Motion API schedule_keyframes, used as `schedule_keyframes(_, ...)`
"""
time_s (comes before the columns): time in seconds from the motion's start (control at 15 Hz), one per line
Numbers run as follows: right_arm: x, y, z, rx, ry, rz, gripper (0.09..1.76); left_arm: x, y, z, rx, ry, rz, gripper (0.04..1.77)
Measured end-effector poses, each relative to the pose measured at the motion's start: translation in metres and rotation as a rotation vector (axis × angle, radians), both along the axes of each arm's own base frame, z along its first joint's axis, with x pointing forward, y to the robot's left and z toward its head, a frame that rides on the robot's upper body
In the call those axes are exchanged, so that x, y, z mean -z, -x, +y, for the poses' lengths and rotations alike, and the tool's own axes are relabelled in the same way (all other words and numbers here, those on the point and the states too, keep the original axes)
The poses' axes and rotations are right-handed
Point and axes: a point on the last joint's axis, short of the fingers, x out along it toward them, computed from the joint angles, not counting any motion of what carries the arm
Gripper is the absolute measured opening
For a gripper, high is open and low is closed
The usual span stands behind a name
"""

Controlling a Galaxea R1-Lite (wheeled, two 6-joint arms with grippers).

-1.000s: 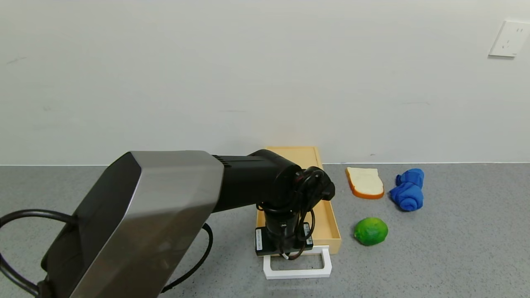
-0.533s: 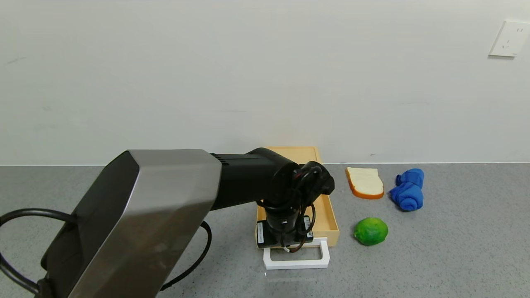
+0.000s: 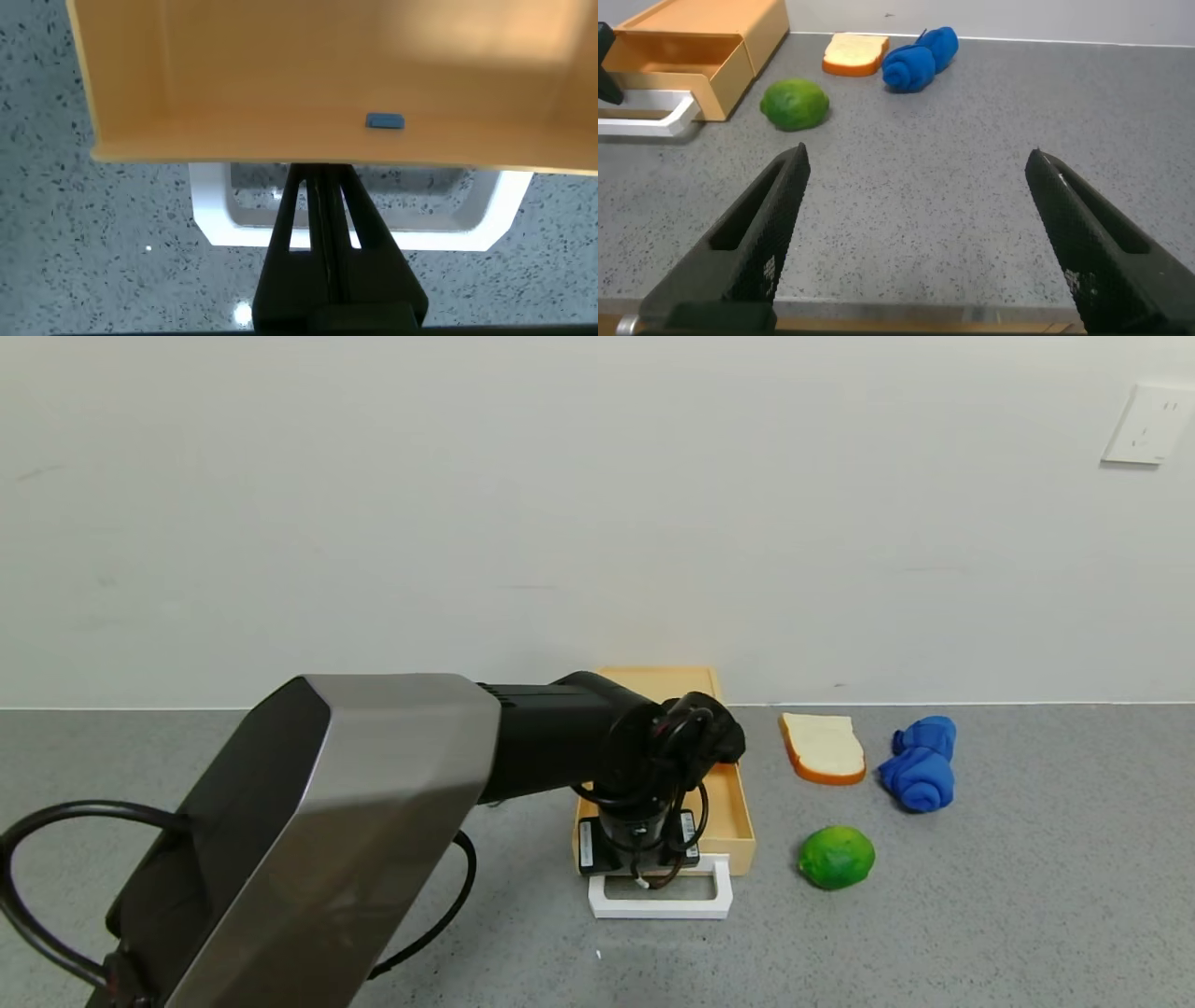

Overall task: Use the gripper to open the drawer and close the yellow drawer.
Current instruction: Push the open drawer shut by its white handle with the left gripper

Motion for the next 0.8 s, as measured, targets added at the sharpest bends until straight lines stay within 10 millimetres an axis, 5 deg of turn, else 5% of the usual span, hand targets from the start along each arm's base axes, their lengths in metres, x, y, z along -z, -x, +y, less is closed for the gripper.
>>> schedule_keyframes(0.8, 0.000, 0.000, 0.000, 0.000, 0.000, 0.000, 1.71, -0.005, -0.023, 0.003, 0.039, 0.058, -0.127, 0.11)
